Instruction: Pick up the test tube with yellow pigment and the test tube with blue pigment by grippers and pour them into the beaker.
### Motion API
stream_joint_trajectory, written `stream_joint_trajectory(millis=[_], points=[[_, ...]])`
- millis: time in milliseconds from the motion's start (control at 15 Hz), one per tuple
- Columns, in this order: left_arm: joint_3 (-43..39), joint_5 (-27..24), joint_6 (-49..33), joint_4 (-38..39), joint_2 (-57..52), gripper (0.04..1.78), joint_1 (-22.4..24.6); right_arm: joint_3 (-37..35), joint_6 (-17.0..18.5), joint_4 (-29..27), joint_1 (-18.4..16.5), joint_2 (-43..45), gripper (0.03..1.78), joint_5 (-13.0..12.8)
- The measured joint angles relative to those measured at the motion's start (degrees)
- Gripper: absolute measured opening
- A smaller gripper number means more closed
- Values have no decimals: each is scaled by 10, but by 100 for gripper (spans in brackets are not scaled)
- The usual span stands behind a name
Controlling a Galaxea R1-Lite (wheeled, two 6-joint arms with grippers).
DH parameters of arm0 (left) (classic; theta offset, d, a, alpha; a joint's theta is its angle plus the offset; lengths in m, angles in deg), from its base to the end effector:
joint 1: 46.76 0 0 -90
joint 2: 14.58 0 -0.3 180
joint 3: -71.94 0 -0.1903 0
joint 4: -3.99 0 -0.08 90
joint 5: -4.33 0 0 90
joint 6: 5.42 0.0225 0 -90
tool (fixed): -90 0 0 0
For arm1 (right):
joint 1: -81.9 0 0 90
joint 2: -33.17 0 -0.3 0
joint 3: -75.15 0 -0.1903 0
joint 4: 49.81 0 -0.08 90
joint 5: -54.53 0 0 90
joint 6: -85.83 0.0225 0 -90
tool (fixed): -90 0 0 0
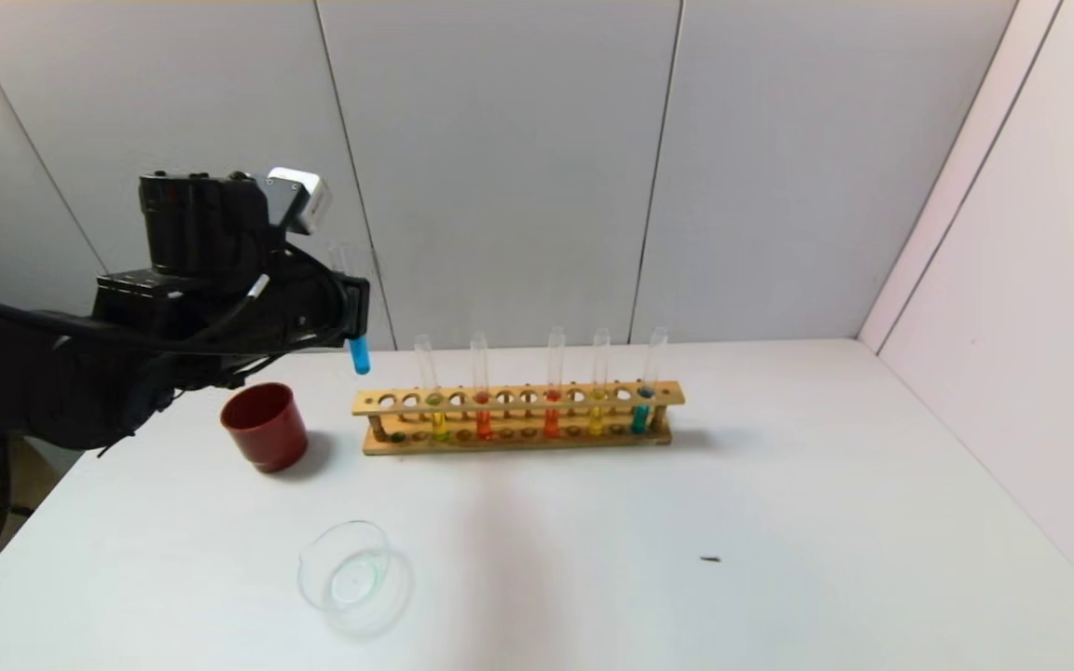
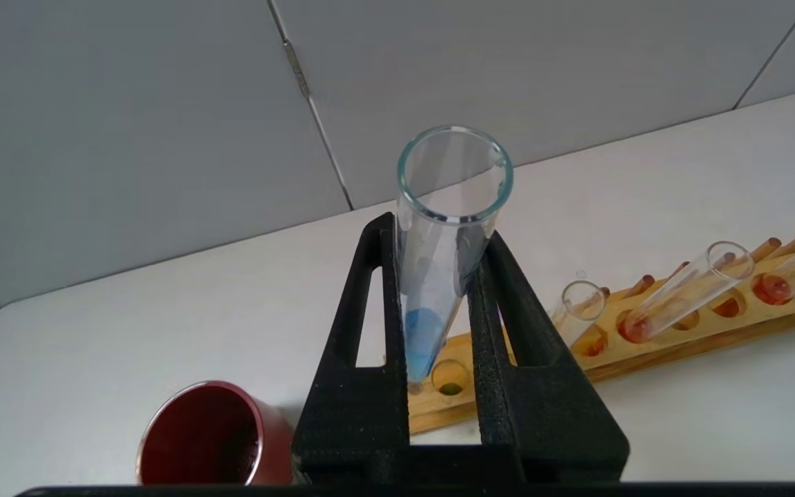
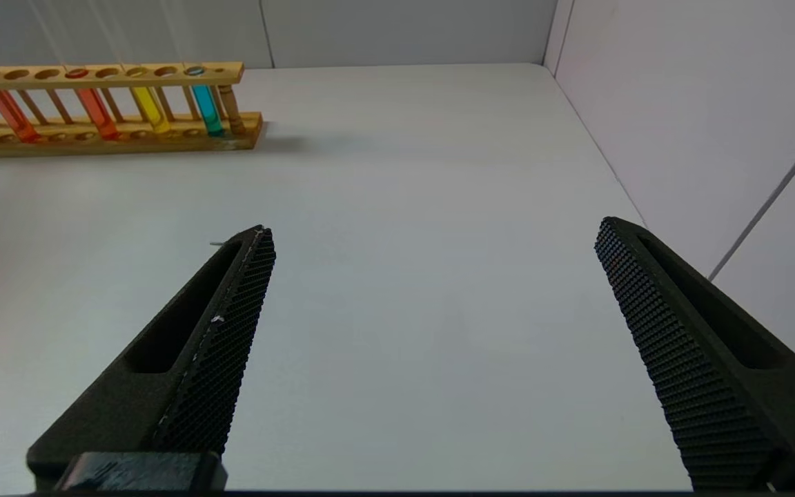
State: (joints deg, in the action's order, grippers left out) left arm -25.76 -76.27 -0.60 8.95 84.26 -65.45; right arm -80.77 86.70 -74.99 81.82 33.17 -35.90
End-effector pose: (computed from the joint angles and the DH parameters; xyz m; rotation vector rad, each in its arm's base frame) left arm 0.3125 -0.1018 0.2217 0.1328 0.1894 -0.1698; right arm -0.0238 -0.0001 0.0757 0.0151 0.0191 -0.0090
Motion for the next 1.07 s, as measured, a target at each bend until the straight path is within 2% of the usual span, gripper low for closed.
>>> stream_joint_trajectory(millis=[200, 600, 933, 1067], points=[[0, 16, 0, -68, -53, 31, -8, 0, 0, 0, 0, 0, 170, 0], [-54, 27, 3, -224, -211, 31, -18, 0, 0, 0, 0, 0, 170, 0], [-105, 48, 29, -318, -317, 31, -20, 0, 0, 0, 0, 0, 170, 0], [-138, 57, 64, -325, -348, 31, -19, 0, 0, 0, 0, 0, 170, 0]])
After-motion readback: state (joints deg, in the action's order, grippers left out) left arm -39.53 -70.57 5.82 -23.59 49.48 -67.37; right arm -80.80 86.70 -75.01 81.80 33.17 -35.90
